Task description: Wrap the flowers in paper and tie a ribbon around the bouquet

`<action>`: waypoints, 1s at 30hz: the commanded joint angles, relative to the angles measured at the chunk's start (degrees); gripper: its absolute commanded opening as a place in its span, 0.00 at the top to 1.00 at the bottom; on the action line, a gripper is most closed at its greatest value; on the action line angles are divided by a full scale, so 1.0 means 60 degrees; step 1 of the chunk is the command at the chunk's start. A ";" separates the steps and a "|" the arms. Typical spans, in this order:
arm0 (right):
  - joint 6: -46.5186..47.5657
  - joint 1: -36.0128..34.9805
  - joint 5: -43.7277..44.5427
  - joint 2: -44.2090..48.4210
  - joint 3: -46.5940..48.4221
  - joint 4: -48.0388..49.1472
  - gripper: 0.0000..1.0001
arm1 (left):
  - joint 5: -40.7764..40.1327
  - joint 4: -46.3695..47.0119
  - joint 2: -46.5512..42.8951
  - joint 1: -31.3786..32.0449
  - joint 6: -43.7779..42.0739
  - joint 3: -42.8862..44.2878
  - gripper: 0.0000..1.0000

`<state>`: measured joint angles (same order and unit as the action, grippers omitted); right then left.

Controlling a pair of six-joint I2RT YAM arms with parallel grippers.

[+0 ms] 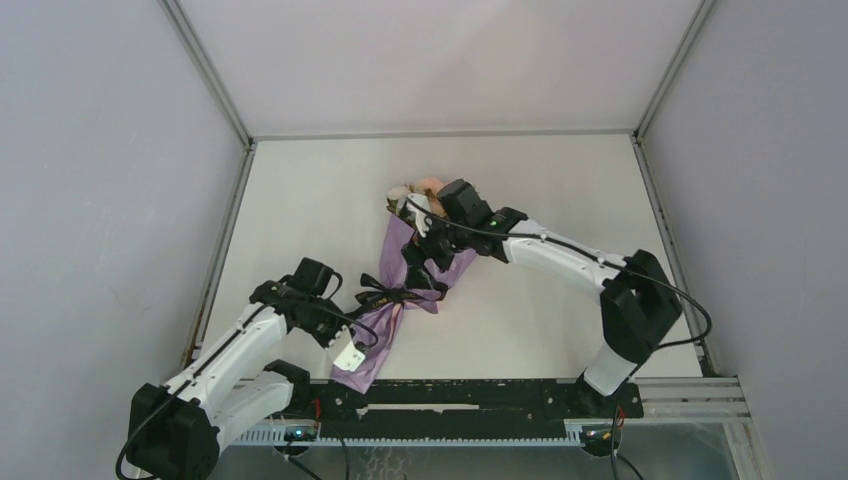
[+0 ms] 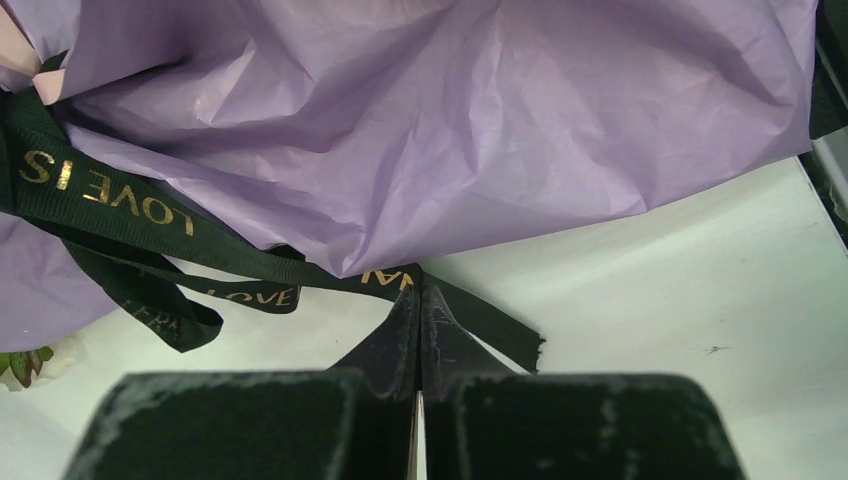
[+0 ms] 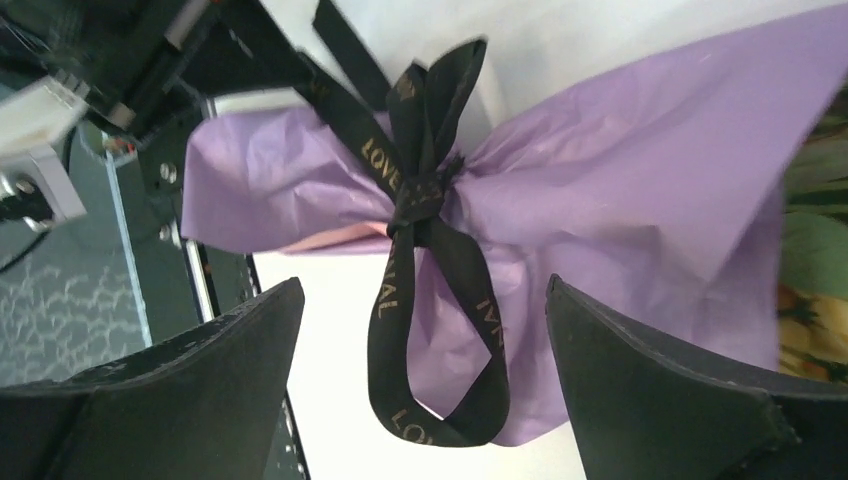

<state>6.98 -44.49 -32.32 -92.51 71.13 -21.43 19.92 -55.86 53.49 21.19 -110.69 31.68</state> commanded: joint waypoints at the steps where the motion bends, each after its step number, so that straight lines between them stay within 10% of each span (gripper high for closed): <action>1: 0.1118 -0.0175 -0.0851 -0.0657 0.0644 -0.1828 0.00 | 0.0174 -0.0042 -0.0105 -0.0060 -0.0221 -0.0121 1.00; 16: 0.1422 -0.0327 0.0649 -0.2654 0.1665 -0.2682 0.01 | 0.0028 -0.0706 -0.0109 -0.0060 -0.0779 -0.0146 1.00; 24: 0.1099 -0.0006 -0.0342 -0.2852 0.1816 -0.2917 0.30 | 0.0120 -0.0583 -0.0157 -0.0060 -0.0653 -0.0212 1.00; 30: 0.0649 0.0222 -0.0748 -0.2868 0.1724 -0.2438 0.32 | 0.0204 -0.0664 -0.0192 -0.0060 -0.0784 -0.0283 1.00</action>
<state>13.10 -43.92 -33.98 -109.95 79.99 -38.39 19.86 -58.48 53.01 21.19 -113.65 30.85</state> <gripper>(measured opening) 0.686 0.004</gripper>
